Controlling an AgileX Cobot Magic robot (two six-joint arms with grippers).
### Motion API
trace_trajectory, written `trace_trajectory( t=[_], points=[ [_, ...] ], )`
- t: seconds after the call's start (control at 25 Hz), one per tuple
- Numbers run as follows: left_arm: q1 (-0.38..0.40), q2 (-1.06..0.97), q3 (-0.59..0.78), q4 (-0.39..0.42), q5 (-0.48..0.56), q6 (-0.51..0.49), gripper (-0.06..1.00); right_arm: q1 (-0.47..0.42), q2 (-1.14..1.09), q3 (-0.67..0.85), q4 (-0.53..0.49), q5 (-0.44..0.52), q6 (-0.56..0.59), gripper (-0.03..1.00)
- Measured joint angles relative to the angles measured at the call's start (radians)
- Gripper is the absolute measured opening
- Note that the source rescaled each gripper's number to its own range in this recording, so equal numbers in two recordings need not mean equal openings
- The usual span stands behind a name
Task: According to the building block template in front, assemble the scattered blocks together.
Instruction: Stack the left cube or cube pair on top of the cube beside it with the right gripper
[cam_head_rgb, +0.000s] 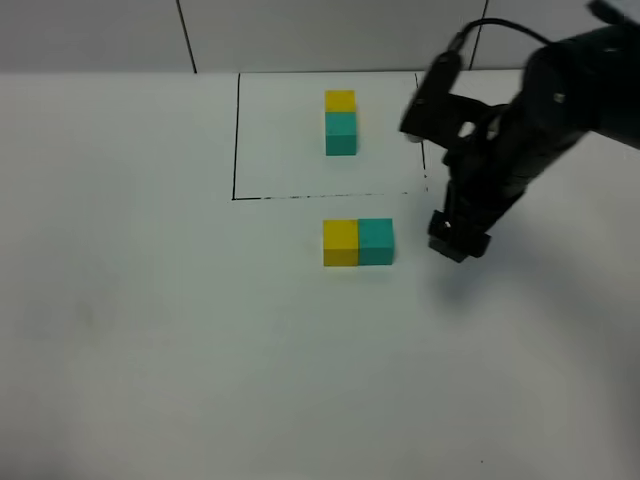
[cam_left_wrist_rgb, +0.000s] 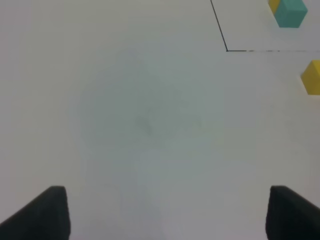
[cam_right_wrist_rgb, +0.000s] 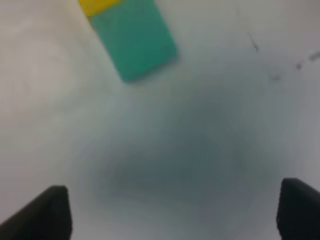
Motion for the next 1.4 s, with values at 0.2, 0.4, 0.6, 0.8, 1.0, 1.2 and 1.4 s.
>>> trace_trajectory(
  t=[0.2,0.4,0.6,0.8,1.0,1.2,1.4],
  points=[
    [0.000,0.000,0.000,0.000,0.000,0.000,0.66,0.093,0.238,-0.277,-0.010,0.173,-0.074,0.68],
    [0.000,0.000,0.000,0.000,0.000,0.000,0.66,0.129,0.366,-0.433,-0.010,0.240,-0.099,0.68],
    [0.000,0.000,0.000,0.000,0.000,0.000,0.66,0.130,0.414,-0.463,-0.013,0.244,-0.115,0.68],
    [0.000,0.000,0.000,0.000,0.000,0.000,0.66,0.130,0.435,-0.465,-0.015,0.210,-0.128,0.68],
    [0.000,0.000,0.000,0.000,0.000,0.000,0.66,0.130,0.471,-0.465,-0.015,0.192,-0.144,0.68],
    [0.000,0.000,0.000,0.000,0.000,0.000,0.66,0.130,0.504,-0.465,-0.017,0.192,-0.148,0.65],
    [0.000,0.000,0.000,0.000,0.000,0.000,0.66,0.130,0.507,-0.465,-0.017,0.192,-0.148,0.40]
  ],
)
